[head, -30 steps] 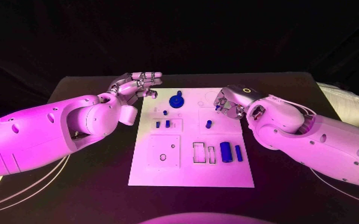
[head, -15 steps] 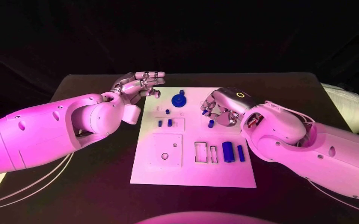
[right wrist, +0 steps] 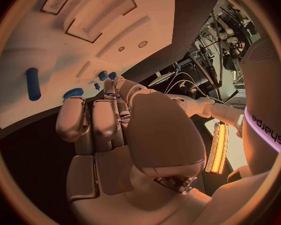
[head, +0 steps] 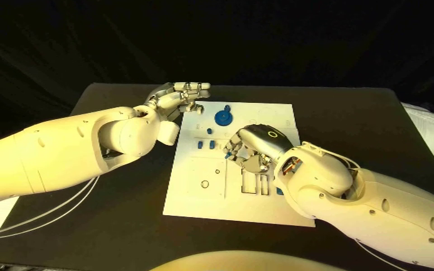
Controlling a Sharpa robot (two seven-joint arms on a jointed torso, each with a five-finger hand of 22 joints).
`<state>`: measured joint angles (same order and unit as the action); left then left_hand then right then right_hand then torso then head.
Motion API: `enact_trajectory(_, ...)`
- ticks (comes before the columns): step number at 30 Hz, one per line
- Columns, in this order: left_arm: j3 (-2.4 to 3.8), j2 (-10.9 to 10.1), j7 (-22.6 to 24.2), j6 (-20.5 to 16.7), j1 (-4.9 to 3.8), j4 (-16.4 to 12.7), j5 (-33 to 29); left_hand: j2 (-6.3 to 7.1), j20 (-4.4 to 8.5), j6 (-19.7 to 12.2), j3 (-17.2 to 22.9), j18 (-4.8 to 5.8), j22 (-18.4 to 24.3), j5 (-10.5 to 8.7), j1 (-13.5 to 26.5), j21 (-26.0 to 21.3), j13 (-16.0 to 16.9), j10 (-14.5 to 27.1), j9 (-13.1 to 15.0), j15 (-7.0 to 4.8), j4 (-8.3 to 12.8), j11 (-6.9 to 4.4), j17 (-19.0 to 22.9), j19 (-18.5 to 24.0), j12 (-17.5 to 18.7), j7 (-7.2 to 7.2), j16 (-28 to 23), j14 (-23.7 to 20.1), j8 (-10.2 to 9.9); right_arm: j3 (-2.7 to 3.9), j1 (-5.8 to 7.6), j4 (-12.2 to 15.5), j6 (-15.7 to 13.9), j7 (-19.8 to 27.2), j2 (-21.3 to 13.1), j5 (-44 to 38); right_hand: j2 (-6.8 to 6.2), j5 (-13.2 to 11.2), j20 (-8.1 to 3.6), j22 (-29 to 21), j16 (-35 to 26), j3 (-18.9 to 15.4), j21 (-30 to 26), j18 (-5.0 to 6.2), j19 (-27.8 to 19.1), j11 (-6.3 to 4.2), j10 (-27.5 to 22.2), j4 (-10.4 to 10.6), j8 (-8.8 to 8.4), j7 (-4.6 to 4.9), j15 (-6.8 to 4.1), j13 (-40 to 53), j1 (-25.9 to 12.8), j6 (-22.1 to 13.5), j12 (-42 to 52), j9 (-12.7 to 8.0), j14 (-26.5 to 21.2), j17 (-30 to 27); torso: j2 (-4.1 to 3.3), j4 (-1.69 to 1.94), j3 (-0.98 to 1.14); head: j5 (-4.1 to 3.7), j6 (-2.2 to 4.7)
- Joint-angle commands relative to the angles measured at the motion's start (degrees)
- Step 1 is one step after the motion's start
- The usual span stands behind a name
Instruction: Assemble the parts on the task board
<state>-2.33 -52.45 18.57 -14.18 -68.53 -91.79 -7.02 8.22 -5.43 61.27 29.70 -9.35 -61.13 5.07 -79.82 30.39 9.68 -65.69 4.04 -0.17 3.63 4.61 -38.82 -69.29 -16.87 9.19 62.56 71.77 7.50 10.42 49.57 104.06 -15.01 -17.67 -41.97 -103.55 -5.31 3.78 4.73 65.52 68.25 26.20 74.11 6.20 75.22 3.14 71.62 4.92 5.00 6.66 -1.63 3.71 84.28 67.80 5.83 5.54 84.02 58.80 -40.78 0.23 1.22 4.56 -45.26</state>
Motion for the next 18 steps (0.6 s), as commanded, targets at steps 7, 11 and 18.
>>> enact_trajectory(7,0.04,0.3,0.6,1.4,-0.01,-0.4,-0.1,-0.38,-0.13,-0.2,-0.4,-1.04,0.1,0.24,0.1,-0.3,-0.1,0.4,-0.1,0.1,0.0,0.1,0.5,0.1,0.0,0.02,-0.2,-0.1,0.3,-0.5,-1.63,-2.5,2.2,2.1,2.3,0.1,0.17,0.5,-0.01,0.0,0.4,0.5,0.2,-0.65,0.2,0.14,0.2,-0.2,-0.21,0.38,0.29,0.1,-0.4,0.1,-0.3,0.1,1.5,0.0,0.02,0.09,-0.07,0.96,-0.72)
enact_trajectory(11,0.04,0.4,0.5,1.4,-0.01,-0.4,-0.1,-0.38,-0.13,-0.2,-0.4,-1.04,0.1,0.24,0.1,-0.3,-0.1,0.4,-0.1,0.1,0.0,0.1,0.5,0.1,0.0,0.02,-0.2,-0.1,0.3,-0.68,-2.01,-3.4,2.5,2.2,3.2,0.1,0.18,0.5,0.0,0.0,0.4,0.5,0.2,-0.64,0.1,0.15,0.2,-0.2,-0.23,0.39,0.3,0.1,-0.4,0.1,-0.3,0.1,1.5,0.0,-0.01,0.08,-0.01,1.06,-0.92)
enact_trajectory(18,0.04,0.5,0.4,1.8,-0.01,-0.4,-0.1,-0.38,-0.13,-0.2,-0.4,-1.04,0.1,0.24,0.1,-0.3,-0.1,0.4,-0.1,0.1,0.0,0.1,0.5,0.1,0.0,0.02,-0.2,-0.1,0.3,-0.78,-2.29,-4.1,2.9,1.9,4.0,0.0,0.18,0.6,0.03,-0.1,0.4,0.6,0.2,-0.62,0.1,0.21,0.2,-0.3,-0.29,0.46,0.34,0.1,-0.6,0.0,-0.5,0.1,1.5,-0.1,0.01,0.08,-0.03,1.24,-1.22)
